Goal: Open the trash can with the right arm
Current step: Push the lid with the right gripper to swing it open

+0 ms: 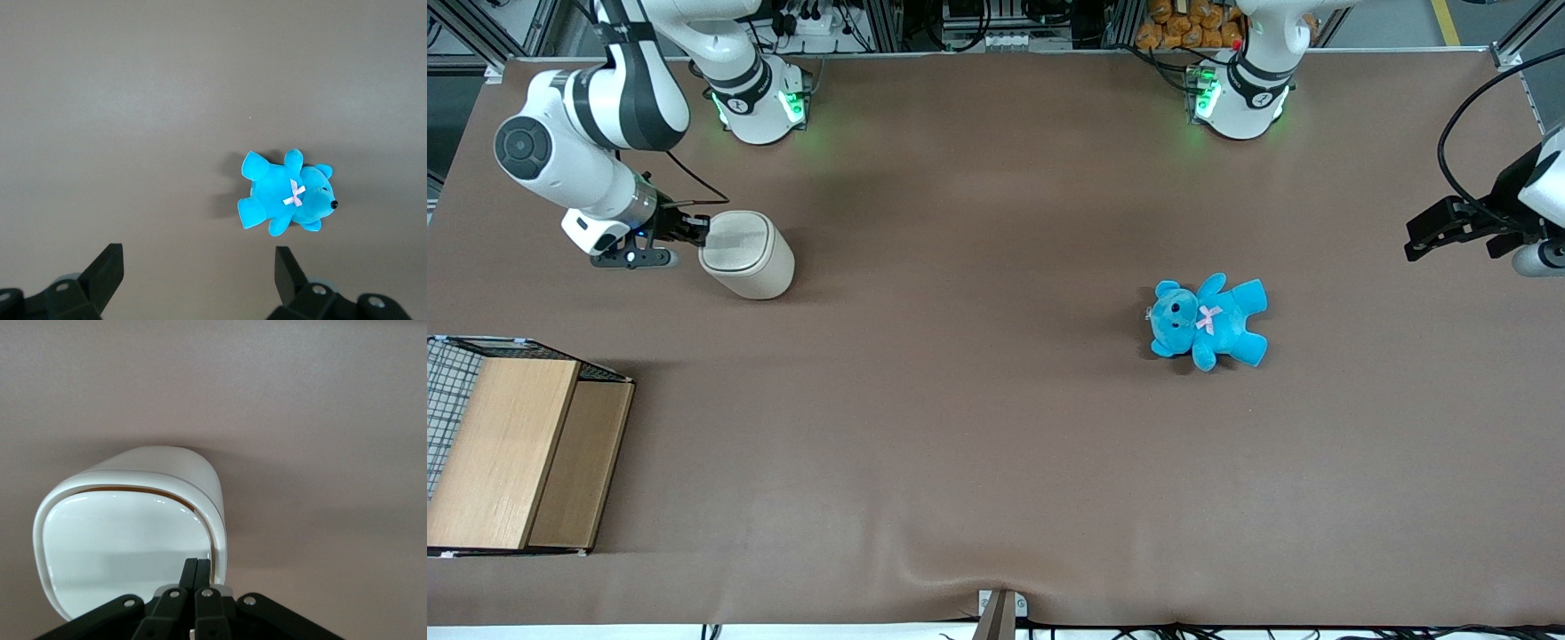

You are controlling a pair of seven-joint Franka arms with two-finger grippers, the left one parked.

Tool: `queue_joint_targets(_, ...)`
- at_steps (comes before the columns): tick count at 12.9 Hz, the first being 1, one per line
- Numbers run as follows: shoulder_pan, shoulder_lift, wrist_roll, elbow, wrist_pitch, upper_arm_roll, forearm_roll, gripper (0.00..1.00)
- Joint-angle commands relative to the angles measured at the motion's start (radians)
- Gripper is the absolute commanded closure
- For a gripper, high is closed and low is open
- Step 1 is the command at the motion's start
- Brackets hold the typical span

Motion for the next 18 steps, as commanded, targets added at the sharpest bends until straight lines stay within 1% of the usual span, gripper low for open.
queue_joint_targets(1,-0.002,0.008,-0.016,-0.021,0.028,0.004,0.005,1.00)
queue_joint_targets(5,0.001,0.023,-0.016,-0.031,0.044,0.004,0.011,1.00)
queue_joint_targets(9,0.003,0.037,-0.016,-0.052,0.097,0.004,0.011,1.00)
queue_joint_targets(11,0.004,0.035,-0.012,-0.047,0.074,0.005,0.011,1.00)
queue_joint_targets(13,0.006,0.017,-0.003,-0.018,-0.022,0.007,0.014,1.00)
queue_joint_targets(15,0.010,0.006,-0.001,0.057,-0.147,0.008,0.022,0.99)
queue_joint_targets(17,0.021,0.005,0.039,0.120,-0.256,0.011,0.028,0.99)
queue_joint_targets(18,0.029,0.002,0.060,0.141,-0.284,0.017,0.028,0.96)
